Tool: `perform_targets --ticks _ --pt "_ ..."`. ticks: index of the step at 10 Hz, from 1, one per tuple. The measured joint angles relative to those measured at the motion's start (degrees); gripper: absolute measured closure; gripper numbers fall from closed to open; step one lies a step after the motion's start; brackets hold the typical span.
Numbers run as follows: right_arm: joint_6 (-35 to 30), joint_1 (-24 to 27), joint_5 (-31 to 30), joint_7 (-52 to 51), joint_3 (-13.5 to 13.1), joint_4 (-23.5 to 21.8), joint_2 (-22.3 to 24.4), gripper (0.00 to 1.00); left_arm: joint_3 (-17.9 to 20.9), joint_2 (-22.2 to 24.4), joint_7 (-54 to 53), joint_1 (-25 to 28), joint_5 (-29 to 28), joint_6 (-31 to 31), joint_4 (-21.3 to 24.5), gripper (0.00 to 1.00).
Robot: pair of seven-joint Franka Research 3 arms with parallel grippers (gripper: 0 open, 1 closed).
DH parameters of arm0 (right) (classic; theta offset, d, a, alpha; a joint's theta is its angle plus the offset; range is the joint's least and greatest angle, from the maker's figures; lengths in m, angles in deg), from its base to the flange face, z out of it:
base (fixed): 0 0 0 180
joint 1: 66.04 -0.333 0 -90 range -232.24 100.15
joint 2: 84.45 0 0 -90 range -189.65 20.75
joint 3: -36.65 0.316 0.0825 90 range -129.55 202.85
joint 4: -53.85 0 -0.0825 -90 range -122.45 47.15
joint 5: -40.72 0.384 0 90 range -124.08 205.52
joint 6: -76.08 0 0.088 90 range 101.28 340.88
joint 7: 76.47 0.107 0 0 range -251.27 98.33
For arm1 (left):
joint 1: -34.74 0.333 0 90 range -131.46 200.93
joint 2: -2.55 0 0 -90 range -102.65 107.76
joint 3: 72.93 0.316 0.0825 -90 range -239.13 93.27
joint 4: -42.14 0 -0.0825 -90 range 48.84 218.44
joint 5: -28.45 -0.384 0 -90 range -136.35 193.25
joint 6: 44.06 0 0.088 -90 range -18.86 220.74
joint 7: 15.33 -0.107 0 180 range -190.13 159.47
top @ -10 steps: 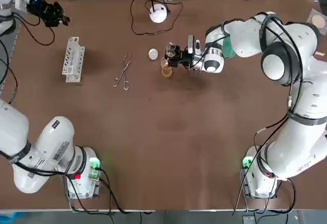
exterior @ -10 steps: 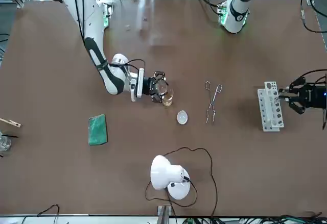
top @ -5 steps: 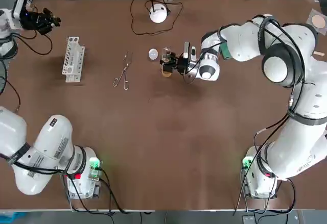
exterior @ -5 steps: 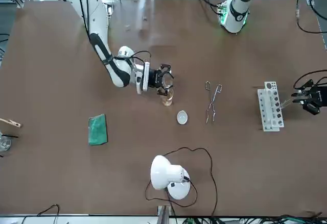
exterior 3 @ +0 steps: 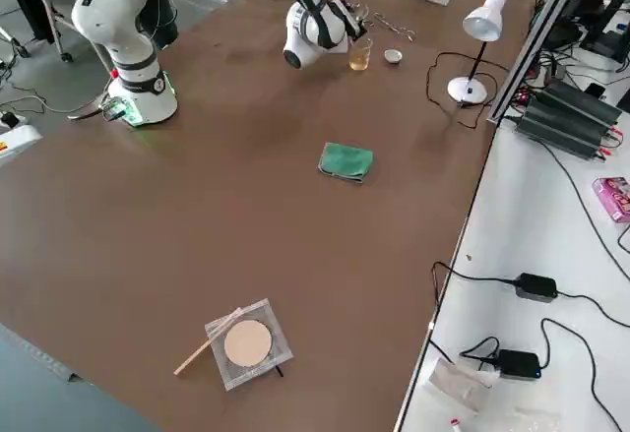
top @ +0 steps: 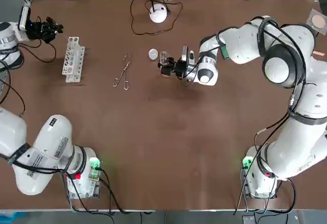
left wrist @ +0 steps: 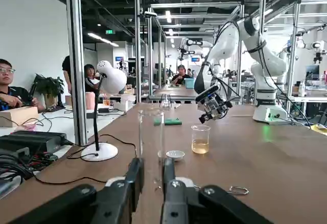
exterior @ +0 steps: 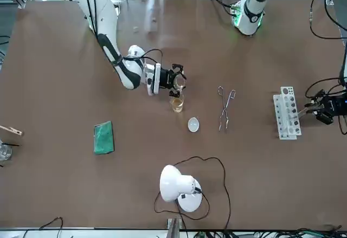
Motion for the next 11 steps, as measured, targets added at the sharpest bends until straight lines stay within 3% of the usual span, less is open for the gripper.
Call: perform_targets --ticks 5,11 --pt "3.6 4.6 2.5 2.9 6.2 -1.2 0.0 0.61 -2.2 1.8 -1.8 5.3 -2.8 0.5 6.8 0.79" --pt "4.1 4.9 3.7 10.4 8.3 -1.7 0.0 0.61 -3.3 3.0 -1.9 5.4 -4.1 3.6 8.3 0.79"
